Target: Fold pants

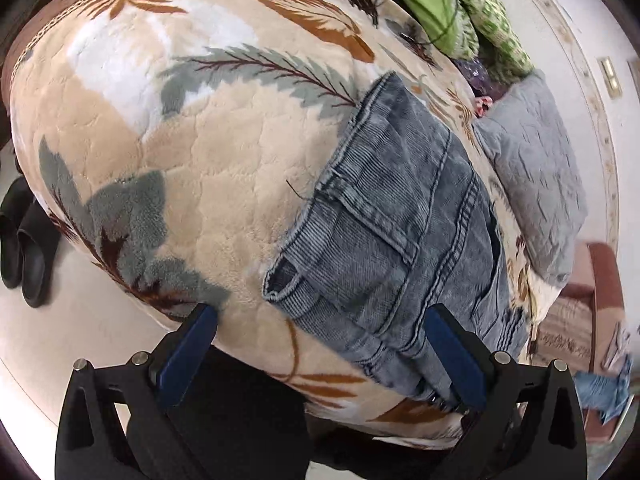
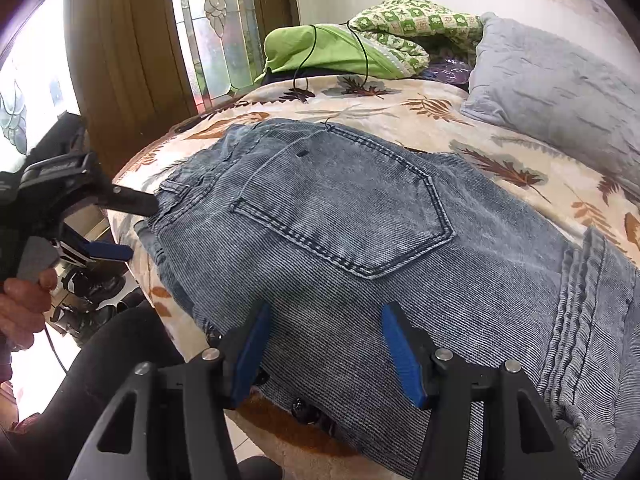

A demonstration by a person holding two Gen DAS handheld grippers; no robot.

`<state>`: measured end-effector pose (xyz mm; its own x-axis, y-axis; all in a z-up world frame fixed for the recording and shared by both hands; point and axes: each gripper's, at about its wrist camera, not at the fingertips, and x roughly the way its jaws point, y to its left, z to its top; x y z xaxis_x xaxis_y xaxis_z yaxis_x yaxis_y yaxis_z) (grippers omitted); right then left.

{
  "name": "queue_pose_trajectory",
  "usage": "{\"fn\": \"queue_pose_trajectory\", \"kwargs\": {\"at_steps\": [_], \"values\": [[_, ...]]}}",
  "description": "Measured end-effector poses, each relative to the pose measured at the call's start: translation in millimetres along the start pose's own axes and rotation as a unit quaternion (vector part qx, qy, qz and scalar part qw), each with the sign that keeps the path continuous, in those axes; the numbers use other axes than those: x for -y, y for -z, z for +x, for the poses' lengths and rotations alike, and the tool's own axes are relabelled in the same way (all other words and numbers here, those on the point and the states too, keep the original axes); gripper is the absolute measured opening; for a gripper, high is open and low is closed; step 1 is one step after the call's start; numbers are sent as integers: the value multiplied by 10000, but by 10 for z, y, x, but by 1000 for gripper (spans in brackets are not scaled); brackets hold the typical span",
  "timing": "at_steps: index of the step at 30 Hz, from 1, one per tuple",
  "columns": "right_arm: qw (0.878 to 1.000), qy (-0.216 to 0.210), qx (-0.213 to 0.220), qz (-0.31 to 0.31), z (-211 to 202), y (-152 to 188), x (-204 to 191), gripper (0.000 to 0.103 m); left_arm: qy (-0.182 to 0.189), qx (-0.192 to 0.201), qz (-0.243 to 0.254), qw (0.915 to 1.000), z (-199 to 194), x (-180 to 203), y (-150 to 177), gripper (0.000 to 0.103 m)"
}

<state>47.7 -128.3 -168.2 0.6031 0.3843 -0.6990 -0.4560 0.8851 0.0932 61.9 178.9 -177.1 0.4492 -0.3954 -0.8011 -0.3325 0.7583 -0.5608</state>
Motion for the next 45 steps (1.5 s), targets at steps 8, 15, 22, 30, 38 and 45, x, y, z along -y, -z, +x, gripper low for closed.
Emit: {"fn": "queue_pose_trajectory", "kwargs": {"at_steps": [8,15,22,30,38,45], "values": [[10000,-9,1,-5,-1,-2,8,62,262,55,-47,9996,-46,153,-101,103],[10000,-13,-2,-2,-3,-3,9,62,282,102,-34,9995,19,212,-114,90],[10000,-12,3,2,0,-6,12,62,317,306,-181,9989,-30,134,-58,82],[10000,-39,26,-10,-2,8,-12,62,320,385,116,9987,-90,226,-42,52],[9999,-65,100,6,-32,12,-1,61,120,520,395,9978,5,399,-77,38],[9955,26,806,507,-217,-111,173,60,-181,804,1107,9904,-77,664,8,21]]}}
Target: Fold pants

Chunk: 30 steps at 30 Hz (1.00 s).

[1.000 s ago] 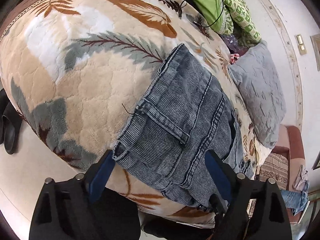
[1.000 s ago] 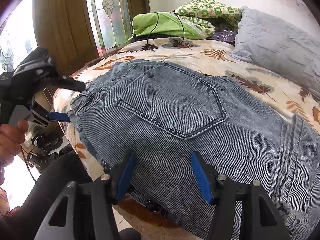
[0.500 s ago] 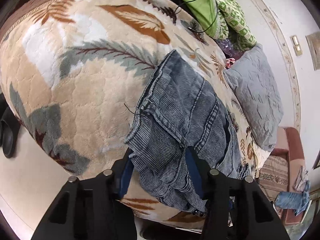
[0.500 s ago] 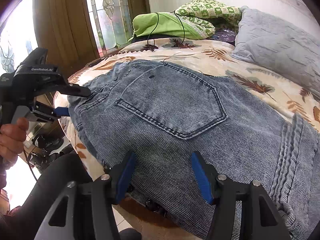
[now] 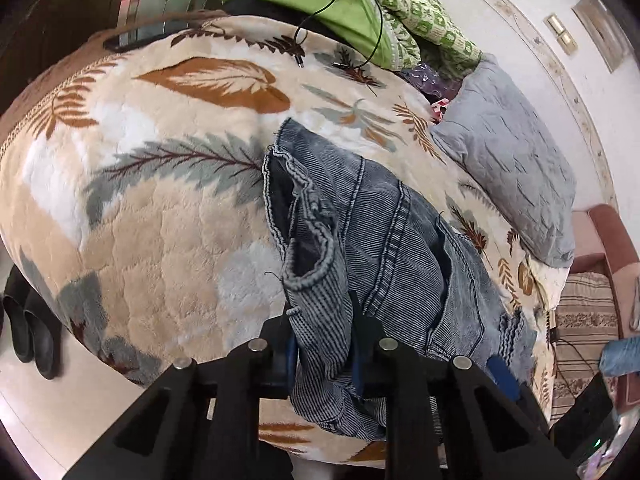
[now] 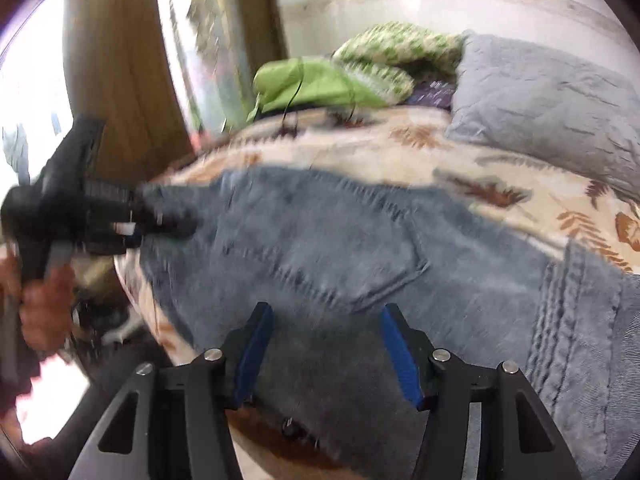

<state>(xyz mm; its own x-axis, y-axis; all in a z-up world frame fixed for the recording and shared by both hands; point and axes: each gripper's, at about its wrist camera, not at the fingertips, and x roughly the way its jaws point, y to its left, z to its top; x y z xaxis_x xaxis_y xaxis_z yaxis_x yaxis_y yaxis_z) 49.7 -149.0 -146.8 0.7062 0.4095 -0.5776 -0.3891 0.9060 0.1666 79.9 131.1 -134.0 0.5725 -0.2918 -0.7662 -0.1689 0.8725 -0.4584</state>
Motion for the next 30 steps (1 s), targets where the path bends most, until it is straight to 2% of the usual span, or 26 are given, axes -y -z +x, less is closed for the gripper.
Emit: {"fn": "queue_pose_trajectory", "kwargs": {"at_steps": [2,7,11,14,16,18,20,22,23,24,25,27,30], "values": [[9999,43,1,132,70,-46,32,59,-21,4,29,10000,-18,5,-6,20],[9987,266,-357,251,373,-47,36,54,-5,91,203,9998,-142,66,-13,20],[9985,237,-432,242,357,-10,76,54,-104,102,307,9994,-161,128,-12,20],[9981,166,-493,341,340,9,117,55,-318,-12,185,9993,-42,43,9,24],[9980,154,-508,341,344,13,130,55,-440,-194,-47,9988,65,-67,13,46],[9981,159,-505,328,343,18,124,55,-401,-349,-296,9981,155,-165,4,56],[9981,151,-483,360,333,18,127,55,-290,-311,-381,9984,179,-197,-5,58],[9983,118,-393,425,305,6,139,54,-250,-227,-256,9991,178,-157,-4,56],[9985,105,-307,440,271,-3,146,49,-256,-177,-181,9993,183,-138,-4,48],[9988,130,-202,428,236,-21,155,38,-230,-149,-153,9995,185,-121,-4,29],[9989,180,-113,409,208,-43,170,33,-166,-138,-135,9997,191,-95,-13,24],[9983,282,17,501,164,-67,221,21,-221,-3,27,9998,162,-4,-19,21],[9969,366,-110,684,231,-77,306,20,-326,134,319,9989,125,119,0,20]]}}
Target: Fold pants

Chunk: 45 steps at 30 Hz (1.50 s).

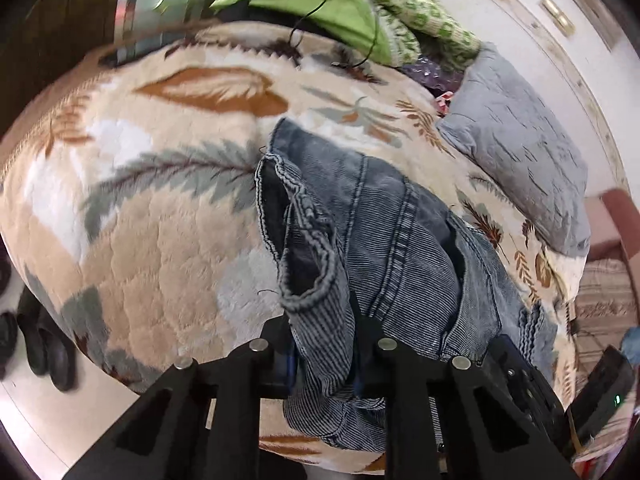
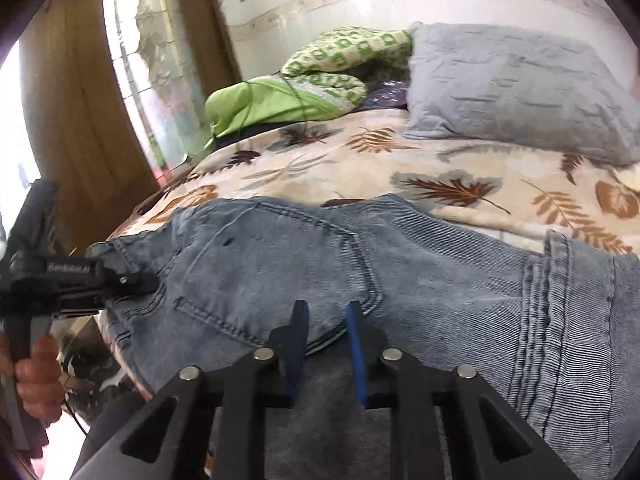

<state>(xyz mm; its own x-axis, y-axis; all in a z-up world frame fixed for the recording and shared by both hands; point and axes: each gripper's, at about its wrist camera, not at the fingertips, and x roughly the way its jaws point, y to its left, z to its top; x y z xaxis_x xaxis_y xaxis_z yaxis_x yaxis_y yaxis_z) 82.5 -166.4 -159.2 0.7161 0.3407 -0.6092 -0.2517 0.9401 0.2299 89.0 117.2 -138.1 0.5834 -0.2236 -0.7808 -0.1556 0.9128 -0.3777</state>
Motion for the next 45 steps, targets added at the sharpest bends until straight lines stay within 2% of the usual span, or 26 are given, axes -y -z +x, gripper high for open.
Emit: {"fn": "queue_pose_trajectory", "kwargs": {"at_steps": [3,7,12,16,19,23,26,32,34,36,38,39,41,43,45], "values": [[9995,17,-307,48,153,25,25,20,39,87,98,9999,-69,31,-12,20],[9995,7,-309,3,139,11,25,19,58,259,433,9987,-265,179,-32,20],[9991,-298,-147,261,-12,-55,102,19,197,545,1040,9929,-586,564,-52,20],[9983,-423,195,358,-213,-162,177,19,303,711,1626,9837,-782,975,-7,19],[9962,-465,339,659,-356,-205,360,19,410,778,2032,9752,-883,1292,67,19],[9916,-268,521,1154,-579,-212,714,19,582,785,2468,9641,-929,1723,206,19],[9852,-99,779,1524,-814,-186,1033,19,820,708,2849,9524,-911,2120,355,19],[9627,447,1365,2294,-1397,-32,1742,19,1288,297,3486,9279,-616,2891,761,19],[9505,602,1537,2632,-1583,52,2004,19,1438,136,3672,9189,-435,3153,963,19],[9377,708,1664,2966,-1745,150,2252,19,1536,-126,3753,9140,-161,3391,1158,19],[9246,856,1740,3280,-1865,243,2464,19,1532,-279,3877,9085,137,3564,1349,20],[9171,909,1795,3443,-1918,288,2562,19,1398,-416,3972,9060,354,3627,1454,21],[9046,933,1838,3732,-1996,370,2715,19,1250,-842,3923,9074,611,3648,1569,23],[8966,980,1795,3929,-2020,408,2813,19,1375,-895,3863,9077,590,3630,1565,32],[8957,967,1733,3979,-1984,385,2825,20,1661,-919,3897,9012,420,3618,1490,43]]}}
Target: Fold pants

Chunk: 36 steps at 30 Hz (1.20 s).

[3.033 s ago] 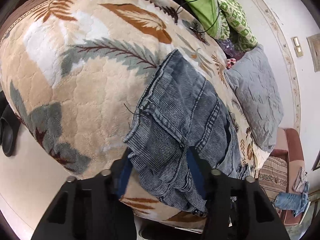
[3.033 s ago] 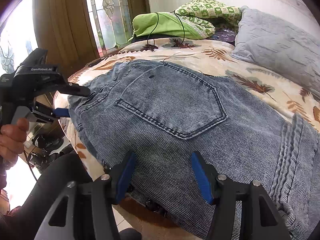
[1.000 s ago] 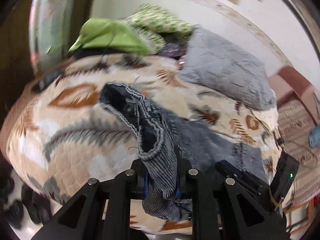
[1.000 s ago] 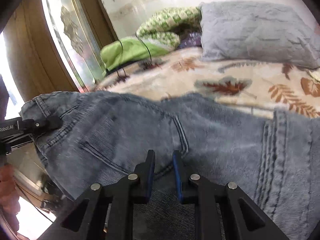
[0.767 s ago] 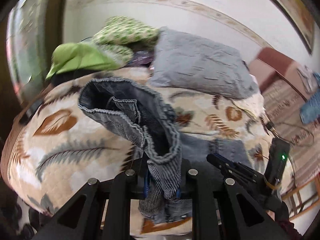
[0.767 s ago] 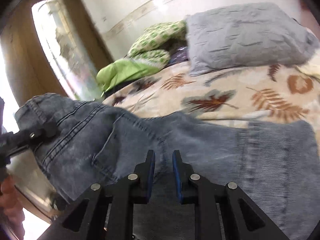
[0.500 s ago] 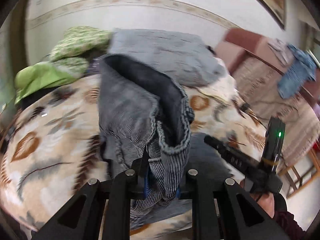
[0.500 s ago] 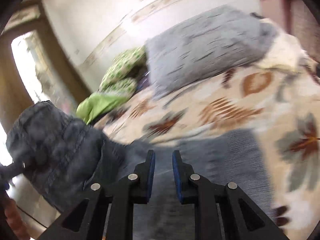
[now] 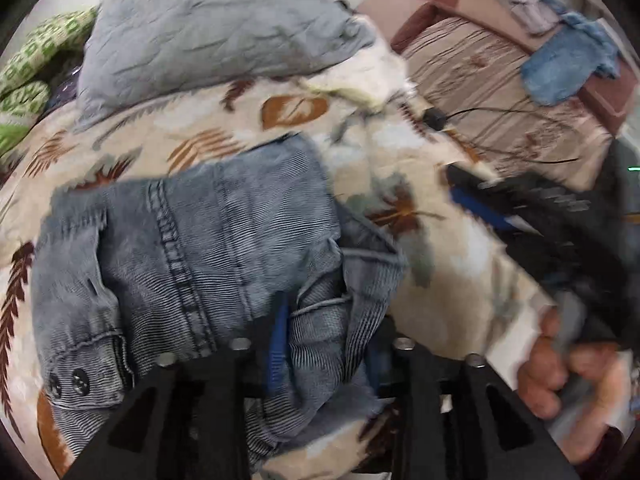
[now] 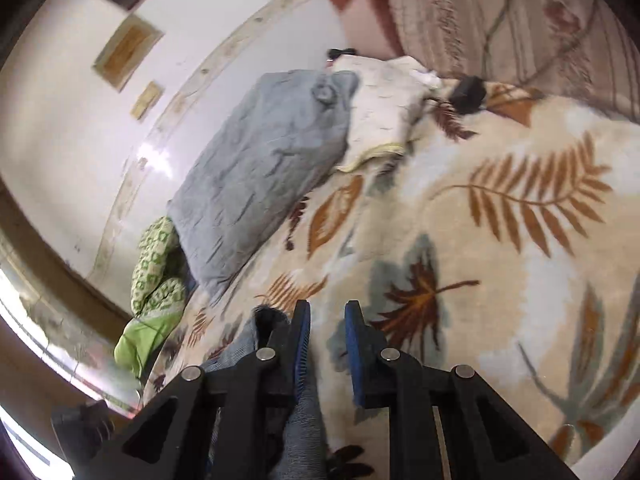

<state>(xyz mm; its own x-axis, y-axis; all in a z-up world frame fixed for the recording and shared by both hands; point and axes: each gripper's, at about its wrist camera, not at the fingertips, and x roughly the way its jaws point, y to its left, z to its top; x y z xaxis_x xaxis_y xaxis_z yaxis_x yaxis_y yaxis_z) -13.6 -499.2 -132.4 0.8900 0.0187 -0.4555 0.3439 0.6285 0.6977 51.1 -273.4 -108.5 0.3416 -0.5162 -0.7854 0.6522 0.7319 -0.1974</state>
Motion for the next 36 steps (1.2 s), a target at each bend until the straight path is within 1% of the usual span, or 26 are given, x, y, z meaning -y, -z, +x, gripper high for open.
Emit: {"fn": "queue_pose_trajectory", "kwargs": {"at_steps": [1,2,3,4,5,7,8,10,11,12,14,16,17,19,21,23,26,27,28,30,31,32,33,34,35,36], "values": [[10000,-13,-32,-28,23,2,-25,20,152,38,-2,9999,-106,-9,-16,49],[9999,-15,-45,-92,36,5,-73,20,342,176,3,9993,-277,-31,-36,52],[9998,-13,-30,-197,39,13,-147,20,374,297,22,9989,-402,-55,-24,56],[9996,-21,5,-276,47,37,-184,20,319,454,65,9984,-519,-64,-41,61],[9992,-37,69,-389,35,52,-259,20,214,629,101,9977,-673,-121,-45,63],[9979,-122,170,-620,-8,101,-414,20,-20,780,91,9969,-818,-246,-100,65],[9971,-211,171,-710,-14,127,-488,20,-231,822,81,9963,-879,-342,-103,65],[9955,-400,75,-861,31,204,-645,20,-643,817,10,9946,-900,-547,-65,65],[9946,-444,8,-933,60,248,-713,20,-943,756,-109,9926,-893,-688,-52,65],[9935,-495,-86,-1020,113,302,-791,20,-1129,701,-194,9909,-896,-787,-32,65],[9912,-599,-255,-1153,221,388,-929,20,-1483,574,-372,9866,-826,-984,-48,65],[9881,-705,-452,-1288,362,450,-1090,20,-1624,473,-441,9846,-761,-1126,-84,65],[9867,-698,-535,-1366,427,470,-1150,20,-1706,390,-492,9833,-686,-1202,-160,65],[9853,-634,-703,-1423,577,496,-1234,20,-1718,246,-541,9833,-560,-1292,-265,66],[9852,-698,-999,-1202,766,511,-1226,20,-1757,74,-613,9825,-405,-1354,-363,66],[9847,-546,-1246,-1094,943,537,-1187,20,-1723,-126,-676,9826,-212,-1405,-395,66],[9832,-25,-1585,-906,1189,591,-1014,21,-1630,-478,-965,9807,91,-1526,-337,67],[9812,77,-1763,-775,1265,611,-919,21,-1614,-512,-987,9806,149,-1542,-315,69],[9796,44,-1920,-596,1324,624,-818,21,-1643,-542,-974,9801,203,-1547,-291,73],[9795,-154,-1963,-427,1327,605,-715,21,-1736,-516,-934,9790,263,-1550,-258,79],[9786,-221,-1991,-461,1333,605,-688,21,-1765,-525,-931,9785,285,-1558,-254,84],[9784,-256,-1992,-490,1332,611,-671,20,-1786,-564,-942,9778,310,-1577,-257,86],[9785,-301,-1978,-498,1325,621,-648,20,-1794,-599,-970,9772,333,-1607,-264,92],[9787,-344,-1960,-504,1320,629,-635,19,-1805,-628,-1009,9764,344,-1642,-266,100],[9789,-387,-1941,-516,1306,634,-621,19,-1815,-661,-1068,9753,372,-1694,-261,103],[9788,-423,-1931,-529,1292,635,-615,19,-1674,-714,-1214,9758,398,-1771,-252,103]]}}
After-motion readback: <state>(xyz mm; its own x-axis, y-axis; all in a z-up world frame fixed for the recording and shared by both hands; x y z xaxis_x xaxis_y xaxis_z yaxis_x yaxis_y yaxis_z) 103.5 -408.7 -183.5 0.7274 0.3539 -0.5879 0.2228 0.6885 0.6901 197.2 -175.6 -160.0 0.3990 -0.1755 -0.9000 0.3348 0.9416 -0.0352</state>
